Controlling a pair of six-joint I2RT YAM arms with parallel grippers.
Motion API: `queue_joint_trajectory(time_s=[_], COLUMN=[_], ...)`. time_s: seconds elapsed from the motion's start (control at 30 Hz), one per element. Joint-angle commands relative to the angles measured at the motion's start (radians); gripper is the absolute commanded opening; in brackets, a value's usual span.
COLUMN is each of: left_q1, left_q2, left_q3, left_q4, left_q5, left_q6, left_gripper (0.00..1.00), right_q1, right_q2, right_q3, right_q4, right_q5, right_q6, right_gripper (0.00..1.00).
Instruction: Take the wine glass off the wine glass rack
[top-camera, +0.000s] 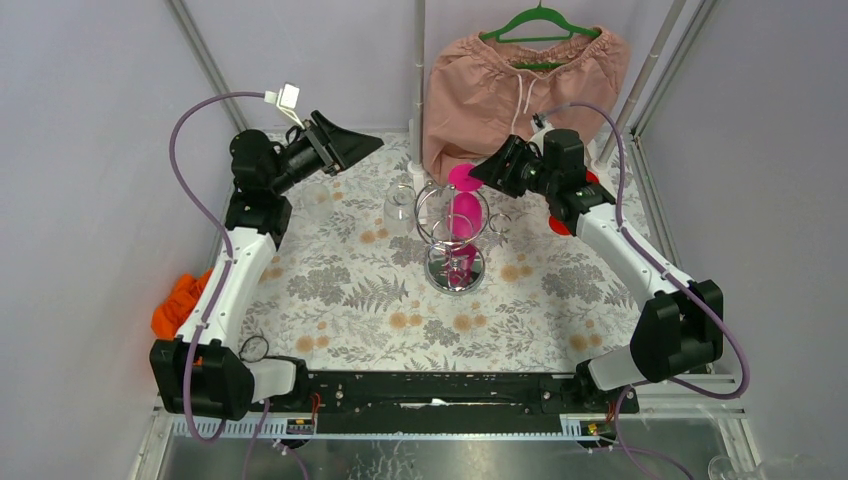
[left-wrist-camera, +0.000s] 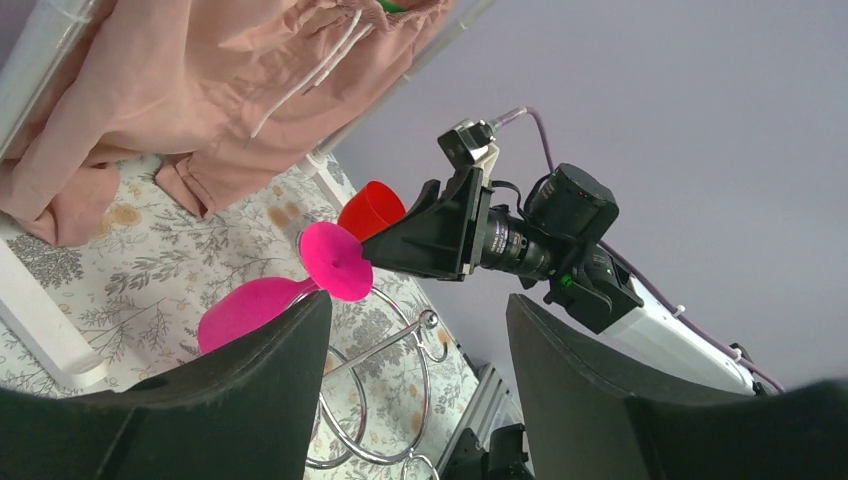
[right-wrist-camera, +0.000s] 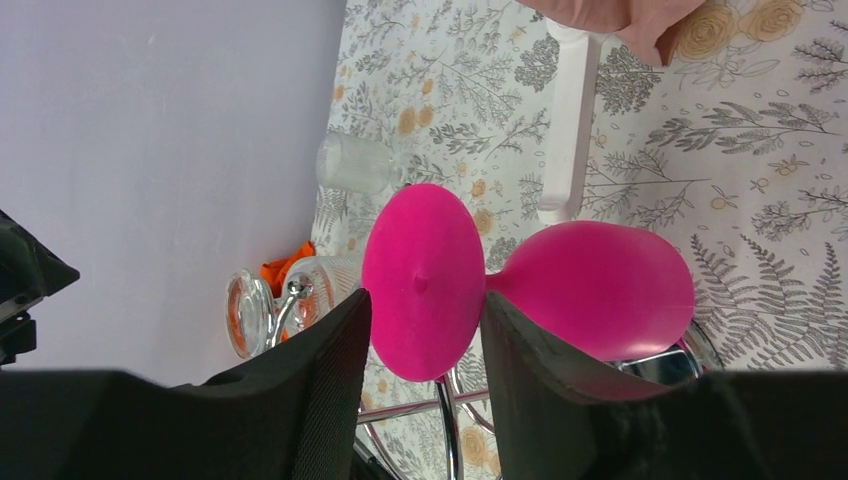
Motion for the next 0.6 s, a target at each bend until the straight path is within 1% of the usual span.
queue_joint_trajectory(time_s=[0.0, 0.2, 0.27, 0.33, 0.57], left_q1=[0.004, 0.004, 0.004, 0.004, 0.004], left_q2=[-0.006, 0.009, 0.013, 0.014, 0.017], left_q3=[0.015, 0.013, 0.014, 0.013, 0.01], left_q4=[0.064, 0.062, 0.062, 0.062, 0.054], left_q5=[0.03, 0.039, 0.044, 0.047, 0.04], left_q6=[-0.004, -0.012, -0.013, -0.016, -0.013], left_gripper=[0.72, 0.72, 0.72, 0.72, 0.72], right_q1=[-0.003, -0.003, -0.003, -0.003, -0.004], right_q2=[0.003, -0.008, -0.008, -0.01, -0.024], right_q3=[-0.011, -0.042, -0.045, -0.05, -0.062], right_q4=[0.075, 0.105, 0.107, 0.108, 0.114], right_q5=[-0.026, -0.031, -0.034, -0.033, -0.029], right_q6=[0.032, 0.067, 0.071, 0.074, 0.089], right_gripper=[0.5, 0.48, 0.42, 0.4, 0.38])
